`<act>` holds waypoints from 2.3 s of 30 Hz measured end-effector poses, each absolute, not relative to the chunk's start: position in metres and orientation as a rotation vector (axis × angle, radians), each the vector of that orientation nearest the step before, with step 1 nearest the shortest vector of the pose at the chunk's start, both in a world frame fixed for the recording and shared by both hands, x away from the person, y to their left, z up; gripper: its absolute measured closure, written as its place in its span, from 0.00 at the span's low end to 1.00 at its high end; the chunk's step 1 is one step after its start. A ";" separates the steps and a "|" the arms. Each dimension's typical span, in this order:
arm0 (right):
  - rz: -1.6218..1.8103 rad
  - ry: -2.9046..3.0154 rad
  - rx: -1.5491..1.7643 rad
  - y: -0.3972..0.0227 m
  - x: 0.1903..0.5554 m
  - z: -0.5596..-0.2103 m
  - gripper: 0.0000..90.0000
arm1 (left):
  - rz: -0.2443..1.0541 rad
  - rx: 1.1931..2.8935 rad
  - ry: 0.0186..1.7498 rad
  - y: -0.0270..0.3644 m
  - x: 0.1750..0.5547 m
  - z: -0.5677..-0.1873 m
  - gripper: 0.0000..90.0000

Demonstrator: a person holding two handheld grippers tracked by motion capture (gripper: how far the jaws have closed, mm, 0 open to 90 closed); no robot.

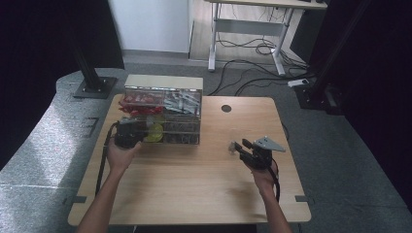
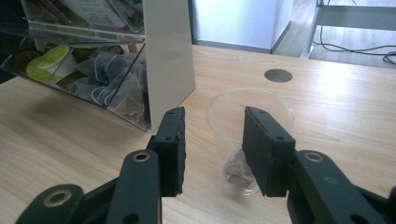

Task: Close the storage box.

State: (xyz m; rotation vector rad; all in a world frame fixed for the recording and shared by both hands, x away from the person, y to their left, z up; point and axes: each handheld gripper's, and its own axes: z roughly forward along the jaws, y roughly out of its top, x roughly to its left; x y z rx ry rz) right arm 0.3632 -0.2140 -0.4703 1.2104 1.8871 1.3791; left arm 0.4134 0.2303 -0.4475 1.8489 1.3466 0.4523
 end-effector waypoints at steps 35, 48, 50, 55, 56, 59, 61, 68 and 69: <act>1.407 1.933 1.255 -0.221 0.333 -0.508 0.64 | 0.419 1.855 1.371 0.234 0.404 -0.468 1.00; 1.398 1.944 1.255 -0.222 0.330 -0.511 0.64 | 0.395 1.846 1.391 0.236 0.400 -0.476 1.00; 1.394 1.948 1.254 -0.223 0.331 -0.512 0.64 | 0.396 1.853 1.390 0.235 0.399 -0.477 1.00; 1.398 1.947 1.253 -0.223 0.331 -0.512 0.64 | 0.387 1.862 1.392 0.235 0.399 -0.480 1.00; 1.398 1.948 1.252 -0.223 0.331 -0.512 0.64 | 0.384 1.858 1.392 0.235 0.398 -0.480 1.00; 1.396 1.951 1.253 -0.223 0.331 -0.513 0.64 | 0.384 1.868 1.390 0.234 0.398 -0.480 1.00; 1.396 1.950 1.255 -0.223 0.331 -0.513 0.64 | 0.380 1.864 1.391 0.234 0.398 -0.481 1.00; 1.391 1.949 1.265 -0.224 0.331 -0.515 0.64 | 0.369 1.861 1.391 0.234 0.397 -0.483 1.00; 1.389 1.949 1.265 -0.224 0.331 -0.515 0.64 | 0.363 1.856 1.391 0.233 0.396 -0.484 1.00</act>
